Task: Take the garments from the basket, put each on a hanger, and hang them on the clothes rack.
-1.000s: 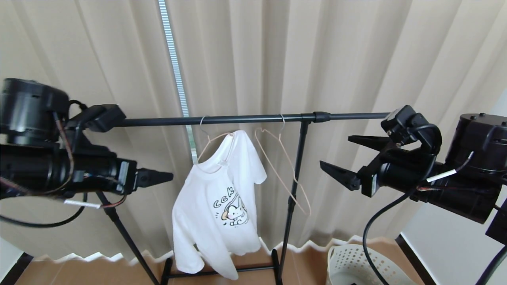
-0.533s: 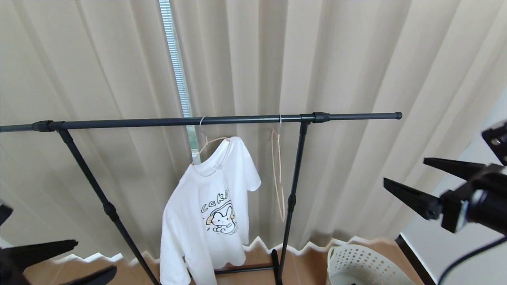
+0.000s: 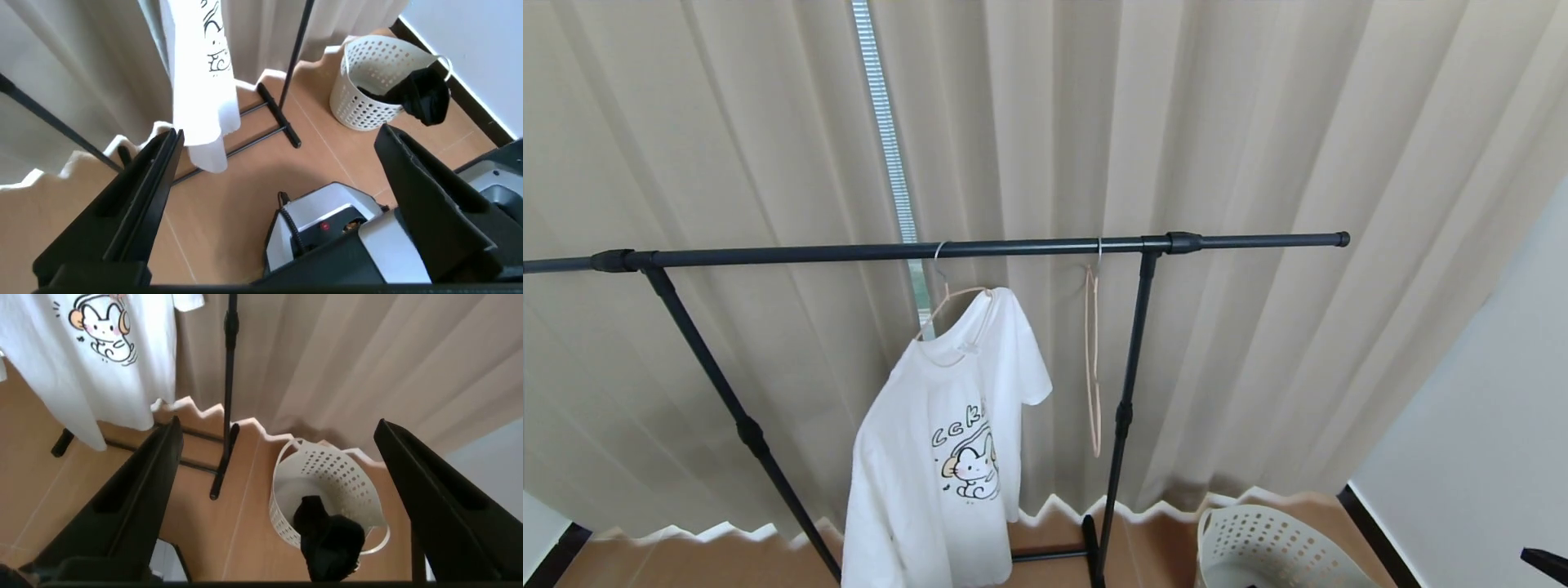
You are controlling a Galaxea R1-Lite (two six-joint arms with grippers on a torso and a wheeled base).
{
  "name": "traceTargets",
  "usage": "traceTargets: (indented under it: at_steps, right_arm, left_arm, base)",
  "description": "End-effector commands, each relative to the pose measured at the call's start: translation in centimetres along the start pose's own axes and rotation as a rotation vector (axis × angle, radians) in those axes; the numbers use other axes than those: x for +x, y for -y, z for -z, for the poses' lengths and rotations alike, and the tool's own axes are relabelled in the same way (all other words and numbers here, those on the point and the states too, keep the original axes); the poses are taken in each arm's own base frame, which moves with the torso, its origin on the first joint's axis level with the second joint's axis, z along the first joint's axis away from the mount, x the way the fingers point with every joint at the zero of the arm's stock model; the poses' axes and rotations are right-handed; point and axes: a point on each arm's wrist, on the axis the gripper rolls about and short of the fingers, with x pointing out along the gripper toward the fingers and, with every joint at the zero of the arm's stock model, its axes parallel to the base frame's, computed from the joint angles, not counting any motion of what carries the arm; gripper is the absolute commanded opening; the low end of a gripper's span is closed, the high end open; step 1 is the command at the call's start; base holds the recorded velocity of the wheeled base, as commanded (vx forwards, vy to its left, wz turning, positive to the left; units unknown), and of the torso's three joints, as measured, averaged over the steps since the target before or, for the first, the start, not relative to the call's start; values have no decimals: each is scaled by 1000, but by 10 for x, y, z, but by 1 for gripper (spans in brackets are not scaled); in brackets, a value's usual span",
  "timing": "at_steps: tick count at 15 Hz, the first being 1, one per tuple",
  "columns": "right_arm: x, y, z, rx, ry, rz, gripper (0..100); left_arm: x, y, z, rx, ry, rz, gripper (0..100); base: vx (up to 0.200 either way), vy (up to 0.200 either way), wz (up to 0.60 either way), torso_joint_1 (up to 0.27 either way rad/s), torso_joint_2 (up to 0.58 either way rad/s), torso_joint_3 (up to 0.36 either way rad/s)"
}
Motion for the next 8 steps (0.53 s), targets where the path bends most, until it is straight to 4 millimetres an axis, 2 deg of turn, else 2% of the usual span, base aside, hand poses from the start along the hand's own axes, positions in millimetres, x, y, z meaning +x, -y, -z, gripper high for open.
traceTargets:
  at_steps: [1,5,8]
  right_arm:
    - [-11,1,23,7,35,-12,100]
    - [-21,1,31,15,59,-114,100]
    - [-23,1,33,25,82,-103,100]
  left_arm:
    - [-1,1,16,0,30,-13,100]
    - [-2,2,17,-23,47,-53,100]
    - [-6,3,19,-41,102,-143,100]
  base:
    - [0,0,0,0,0,0]
    - [0,0,0,0,0,0]
    - [0,0,0,0,0,0]
